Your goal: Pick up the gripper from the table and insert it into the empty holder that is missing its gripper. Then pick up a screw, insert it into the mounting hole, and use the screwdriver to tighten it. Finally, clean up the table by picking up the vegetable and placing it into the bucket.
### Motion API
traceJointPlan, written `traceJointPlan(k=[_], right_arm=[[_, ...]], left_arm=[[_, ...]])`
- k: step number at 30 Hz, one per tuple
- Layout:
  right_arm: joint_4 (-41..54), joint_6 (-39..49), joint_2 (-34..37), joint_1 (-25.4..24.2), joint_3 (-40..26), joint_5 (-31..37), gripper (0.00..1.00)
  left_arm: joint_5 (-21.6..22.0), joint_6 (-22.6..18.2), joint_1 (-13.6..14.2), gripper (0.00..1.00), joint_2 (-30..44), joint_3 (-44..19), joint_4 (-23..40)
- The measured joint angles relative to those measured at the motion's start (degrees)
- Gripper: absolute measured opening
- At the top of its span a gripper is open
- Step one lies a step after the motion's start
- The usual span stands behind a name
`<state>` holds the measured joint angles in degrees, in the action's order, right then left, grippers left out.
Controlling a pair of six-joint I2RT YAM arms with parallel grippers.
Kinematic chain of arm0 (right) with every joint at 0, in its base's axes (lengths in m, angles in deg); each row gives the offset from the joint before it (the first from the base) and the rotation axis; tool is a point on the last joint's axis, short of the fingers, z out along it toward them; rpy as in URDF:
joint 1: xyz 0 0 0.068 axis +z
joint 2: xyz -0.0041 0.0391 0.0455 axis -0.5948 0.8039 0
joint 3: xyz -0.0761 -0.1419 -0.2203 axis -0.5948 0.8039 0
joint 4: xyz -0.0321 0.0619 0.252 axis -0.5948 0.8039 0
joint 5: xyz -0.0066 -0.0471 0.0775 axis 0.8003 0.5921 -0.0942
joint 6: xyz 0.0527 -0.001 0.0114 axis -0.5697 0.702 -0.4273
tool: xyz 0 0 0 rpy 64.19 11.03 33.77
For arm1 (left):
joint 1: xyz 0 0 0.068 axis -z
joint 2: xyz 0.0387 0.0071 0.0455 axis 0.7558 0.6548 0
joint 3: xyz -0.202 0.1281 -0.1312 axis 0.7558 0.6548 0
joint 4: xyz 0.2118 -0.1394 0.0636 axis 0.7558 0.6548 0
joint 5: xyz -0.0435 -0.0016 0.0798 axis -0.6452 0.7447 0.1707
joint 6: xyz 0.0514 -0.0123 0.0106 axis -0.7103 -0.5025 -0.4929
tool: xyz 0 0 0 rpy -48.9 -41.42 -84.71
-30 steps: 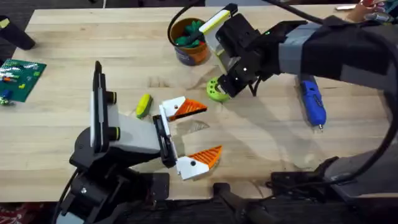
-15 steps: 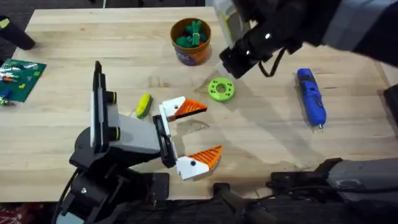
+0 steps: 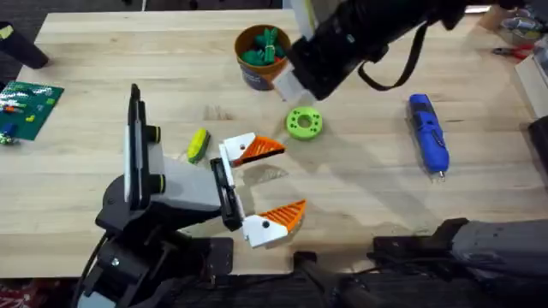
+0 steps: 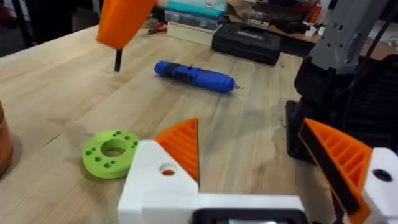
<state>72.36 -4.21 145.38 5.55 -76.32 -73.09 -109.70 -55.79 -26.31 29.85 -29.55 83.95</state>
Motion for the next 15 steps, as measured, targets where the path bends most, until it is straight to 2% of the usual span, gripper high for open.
traceJointPlan(k=[6,11,12,15], right_arm=[[1.1,-2.1,-0.1,6.8,-4.9,-0.5,0.006],[1.4,-1.8,-0.2,11.8,-5.1,-0.6,0.006],[1.4,-0.8,-0.2,14.0,-5.1,-0.7,0.006],[1.5,-0.3,-0.2,15.1,-5.1,-0.8,0.006]], left_arm=[[0.0,0.0,0.0,0.986,0.0,0.0,0.0],[0.0,0.0,0.0,0.985,0.0,0.0,0.0],[0.0,0.0,0.0,0.986,0.0,0.0,0.0],[0.0,0.0,0.0,0.986,0.0,0.0,0.0]])
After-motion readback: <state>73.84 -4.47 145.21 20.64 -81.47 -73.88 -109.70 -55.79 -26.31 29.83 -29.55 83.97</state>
